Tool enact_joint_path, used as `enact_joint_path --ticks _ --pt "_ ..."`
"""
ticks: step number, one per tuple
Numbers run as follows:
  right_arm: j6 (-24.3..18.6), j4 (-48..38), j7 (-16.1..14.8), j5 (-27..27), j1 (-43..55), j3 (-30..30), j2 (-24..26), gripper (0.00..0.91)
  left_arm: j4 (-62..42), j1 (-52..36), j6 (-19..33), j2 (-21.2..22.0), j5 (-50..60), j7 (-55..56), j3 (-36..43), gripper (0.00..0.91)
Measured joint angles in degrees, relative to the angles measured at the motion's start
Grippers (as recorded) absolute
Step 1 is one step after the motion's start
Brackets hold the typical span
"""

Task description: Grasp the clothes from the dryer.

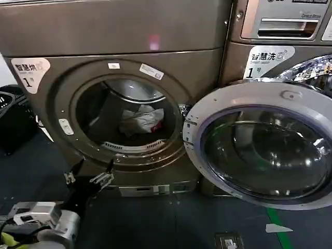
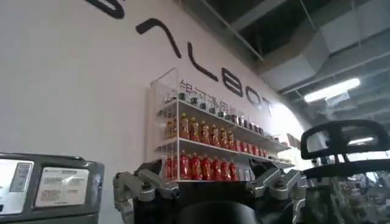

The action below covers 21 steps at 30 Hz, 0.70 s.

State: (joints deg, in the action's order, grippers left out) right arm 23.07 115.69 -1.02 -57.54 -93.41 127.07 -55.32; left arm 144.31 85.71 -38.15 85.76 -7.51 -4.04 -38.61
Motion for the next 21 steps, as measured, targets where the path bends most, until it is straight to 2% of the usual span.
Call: enact_joint_path --ticks 21 --pt "-0.1 0.3 -0.2 0.1 0.1 -0.3 -0.8 0.907 0.1 0.2 0.0 -0.2 0.0 0.0 0.0 0.907"
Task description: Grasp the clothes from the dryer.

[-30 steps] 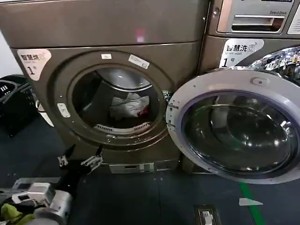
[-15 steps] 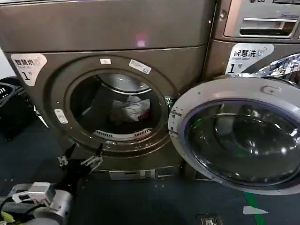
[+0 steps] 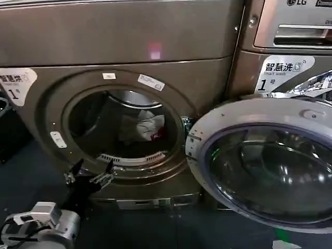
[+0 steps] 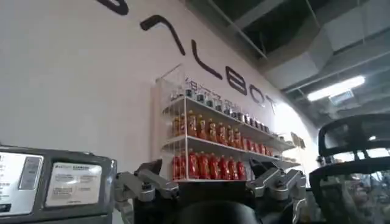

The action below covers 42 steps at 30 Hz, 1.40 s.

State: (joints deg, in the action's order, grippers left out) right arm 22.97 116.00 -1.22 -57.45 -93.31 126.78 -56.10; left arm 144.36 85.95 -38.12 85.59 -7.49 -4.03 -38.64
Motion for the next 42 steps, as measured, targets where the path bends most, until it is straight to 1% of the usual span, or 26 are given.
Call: enact_joint_path --ticks 20,27,34,42 --pt "-0.3 0.6 -0.2 0.1 -0.3 0.5 -0.3 0.907 -0.2 0.0 0.2 -0.1 -0.1 0.0 0.1 0.907" --pt "0.8 0.7 0.0 0.6 -0.6 1.3 -0.2 0.907 -2.2 -1.5 2.1 -0.9 -0.7 0.2 0.4 0.907" --pt "1.8 0.9 -0.2 1.6 -1.4 2.4 -0.1 0.907 -7.9 -6.3 5.5 -1.9 -2.4 0.5 1.6 0.907" --pt "2.4 1.5 -1.4 3.5 -2.6 4.1 -0.3 0.907 -16.6 -15.6 8.6 -2.5 -2.9 0.8 3.7 0.907"
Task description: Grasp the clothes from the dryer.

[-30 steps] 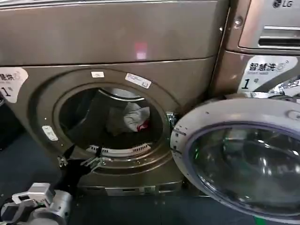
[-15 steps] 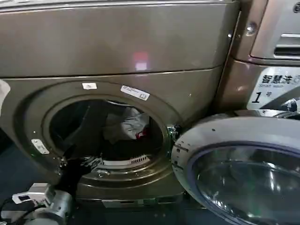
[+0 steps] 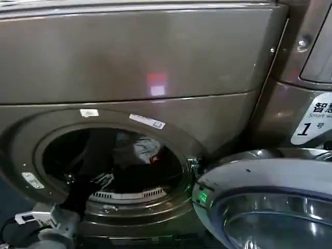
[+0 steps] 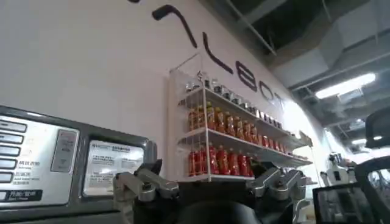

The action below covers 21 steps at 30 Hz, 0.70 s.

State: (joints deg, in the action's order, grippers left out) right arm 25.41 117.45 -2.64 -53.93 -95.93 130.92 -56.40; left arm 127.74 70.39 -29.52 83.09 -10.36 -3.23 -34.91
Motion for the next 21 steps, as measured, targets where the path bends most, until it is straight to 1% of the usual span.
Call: enact_joint_path --ticks 11,21 --pt "0.0 0.4 -0.5 1.0 -0.9 1.4 -0.5 0.907 -16.5 -14.5 2.8 -1.5 -1.0 0.5 3.3 0.907" --pt "-0.5 0.2 -0.9 0.9 -1.1 2.2 -0.3 0.907 -32.8 -27.1 5.4 -0.7 -0.7 0.5 6.6 0.907"
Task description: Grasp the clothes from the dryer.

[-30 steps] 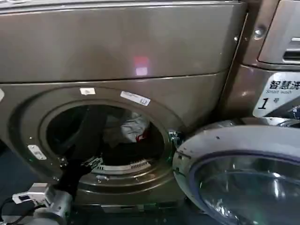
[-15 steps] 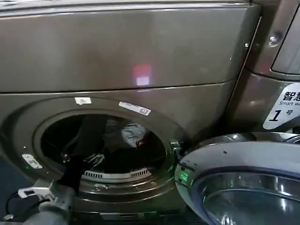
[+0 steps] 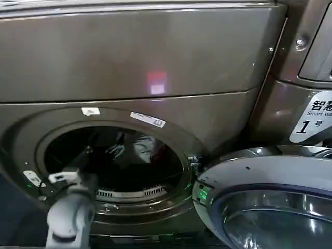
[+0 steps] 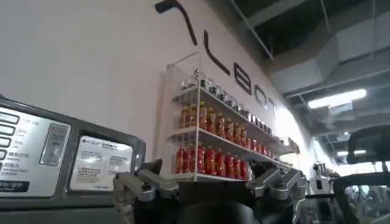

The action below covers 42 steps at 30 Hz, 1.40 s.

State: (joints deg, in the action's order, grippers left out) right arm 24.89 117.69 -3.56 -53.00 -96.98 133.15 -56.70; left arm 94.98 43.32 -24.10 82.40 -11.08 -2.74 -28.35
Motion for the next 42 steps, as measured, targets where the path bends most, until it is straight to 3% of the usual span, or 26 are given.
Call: enact_joint_path --ticks 13,22,32,42 --pt "-0.2 0.0 -0.3 -0.1 0.4 -0.2 -0.3 0.907 -21.2 -14.7 4.1 1.6 1.0 0.1 4.4 0.907" --pt "-0.2 0.7 -0.3 -0.1 0.9 -1.0 -0.9 0.907 -35.1 -23.4 4.3 1.2 2.1 -2.9 7.4 0.907" --pt "-0.3 0.9 -0.3 -0.1 1.2 -1.5 -1.4 0.907 -51.5 -33.6 5.9 -0.1 8.1 -18.1 13.8 0.907" --pt "-0.3 0.6 -0.4 0.2 1.4 -1.7 -1.5 0.907 -65.7 -42.2 12.6 -0.6 17.8 -35.4 23.0 0.907"
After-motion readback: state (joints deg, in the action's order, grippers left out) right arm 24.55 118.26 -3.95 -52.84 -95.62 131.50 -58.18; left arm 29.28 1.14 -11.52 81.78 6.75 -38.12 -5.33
